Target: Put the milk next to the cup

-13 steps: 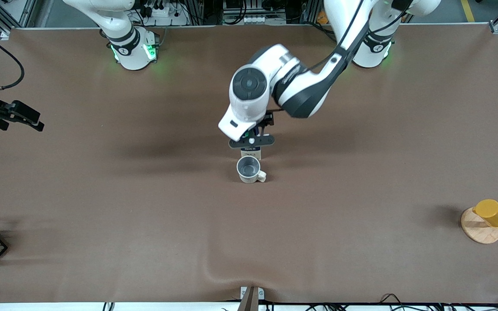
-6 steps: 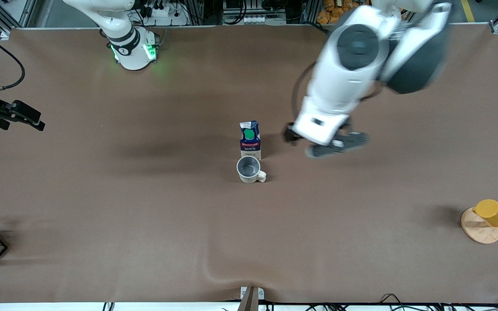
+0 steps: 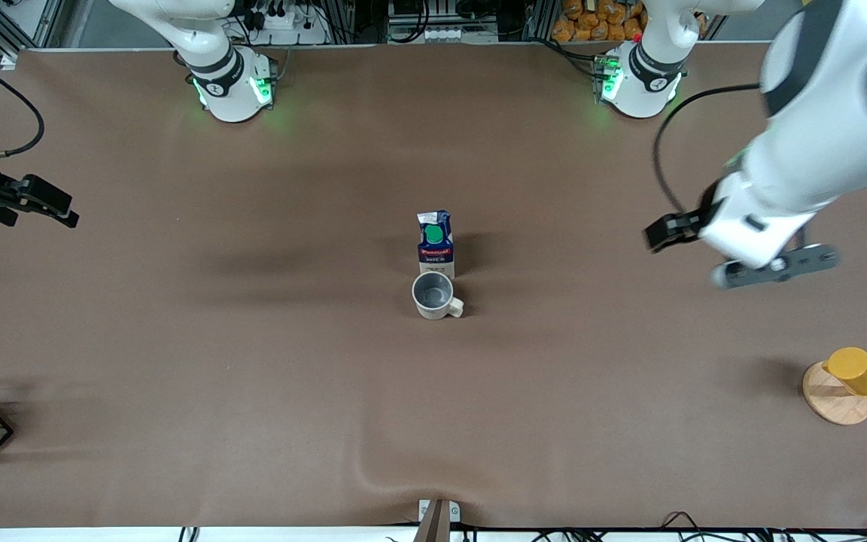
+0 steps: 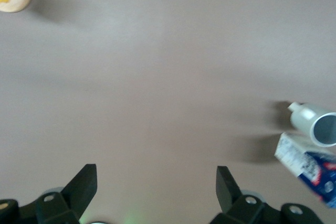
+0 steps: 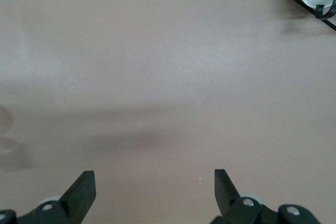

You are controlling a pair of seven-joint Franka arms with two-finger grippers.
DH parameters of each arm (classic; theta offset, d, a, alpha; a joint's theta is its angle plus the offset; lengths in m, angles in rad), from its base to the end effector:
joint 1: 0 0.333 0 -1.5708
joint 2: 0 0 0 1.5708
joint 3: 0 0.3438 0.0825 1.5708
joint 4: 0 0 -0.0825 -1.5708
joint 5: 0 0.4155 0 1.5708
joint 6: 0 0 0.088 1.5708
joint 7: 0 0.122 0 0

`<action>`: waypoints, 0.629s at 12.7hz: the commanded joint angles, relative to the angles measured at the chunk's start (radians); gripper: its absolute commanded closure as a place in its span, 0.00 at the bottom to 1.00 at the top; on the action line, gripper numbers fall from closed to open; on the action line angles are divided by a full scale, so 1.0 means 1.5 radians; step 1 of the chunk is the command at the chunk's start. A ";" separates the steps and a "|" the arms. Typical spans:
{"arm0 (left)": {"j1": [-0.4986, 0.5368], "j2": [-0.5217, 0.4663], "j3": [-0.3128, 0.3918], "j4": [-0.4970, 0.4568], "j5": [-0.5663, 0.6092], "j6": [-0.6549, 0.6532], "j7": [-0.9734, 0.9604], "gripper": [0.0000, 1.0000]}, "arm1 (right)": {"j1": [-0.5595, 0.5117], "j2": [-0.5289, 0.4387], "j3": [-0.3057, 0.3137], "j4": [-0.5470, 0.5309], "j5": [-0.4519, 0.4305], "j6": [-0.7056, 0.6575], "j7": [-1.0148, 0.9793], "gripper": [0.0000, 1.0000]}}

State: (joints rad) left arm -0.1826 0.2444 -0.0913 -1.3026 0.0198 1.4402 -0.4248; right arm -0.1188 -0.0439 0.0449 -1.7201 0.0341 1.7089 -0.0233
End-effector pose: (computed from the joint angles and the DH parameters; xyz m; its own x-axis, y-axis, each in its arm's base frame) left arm 0.6294 -0.1660 0.6088 0.9832 0.1546 -0.0972 0.1512 -0.9876 -0.0415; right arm 0.5799 -0.0387 0.5994 0.9979 -0.0552 0.0333 -0.0542 -0.9980 -0.0312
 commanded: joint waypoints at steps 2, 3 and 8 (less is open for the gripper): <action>-0.016 -0.139 0.079 -0.125 0.019 -0.014 0.139 0.00 | -0.016 0.007 0.011 0.013 -0.002 -0.014 -0.004 0.00; -0.018 -0.171 0.103 -0.149 0.013 -0.015 0.193 0.00 | -0.017 0.008 0.011 0.013 -0.002 -0.014 -0.005 0.00; -0.007 -0.207 0.118 -0.143 0.001 -0.044 0.237 0.00 | -0.018 0.007 0.011 0.014 -0.002 -0.014 -0.008 0.00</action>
State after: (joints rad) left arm -0.1925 -0.0420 0.0914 -1.4918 0.0230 1.3900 -0.0809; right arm -0.1188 -0.0429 0.0438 -1.7199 0.0341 1.7022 -0.0233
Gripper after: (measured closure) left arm 0.000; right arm 0.000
